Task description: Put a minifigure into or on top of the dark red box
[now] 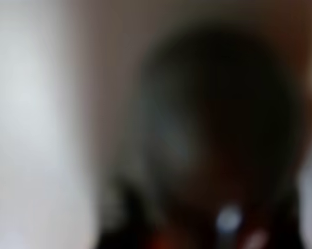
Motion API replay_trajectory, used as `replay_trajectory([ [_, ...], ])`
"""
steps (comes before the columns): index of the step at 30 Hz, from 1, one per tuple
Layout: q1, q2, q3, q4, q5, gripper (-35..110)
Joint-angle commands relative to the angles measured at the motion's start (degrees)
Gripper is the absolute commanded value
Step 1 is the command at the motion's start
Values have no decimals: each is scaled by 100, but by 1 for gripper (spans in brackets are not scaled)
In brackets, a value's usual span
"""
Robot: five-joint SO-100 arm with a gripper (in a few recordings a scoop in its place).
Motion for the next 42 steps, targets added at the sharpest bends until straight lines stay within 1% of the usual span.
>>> replay_trajectory([
  [1, 132, 53, -220, -114, -176, 1],
  [7, 264, 105, -633, 237, -457, 0],
  [11, 360, 360, -1371, 1037, -703, 0],
  [16, 536, 993, -2347, 1670, -1151, 0],
  [21, 264, 949, -3111, 1582, -1424, 0],
  [23, 9, 800, -3173, 1292, -1450, 0],
  [28, -571, -299, -3656, 598, -1600, 0],
  [32, -686, -1512, -4526, 299, -1925, 0],
  [35, -668, -2479, -5511, 343, -2232, 0],
  [37, -668, -3146, -6284, 615, -2408, 1],
  [40, -659, -3955, -7251, 1028, -2821, 8],
  [42, -677, -4052, -7374, 1055, -2979, 11],
])
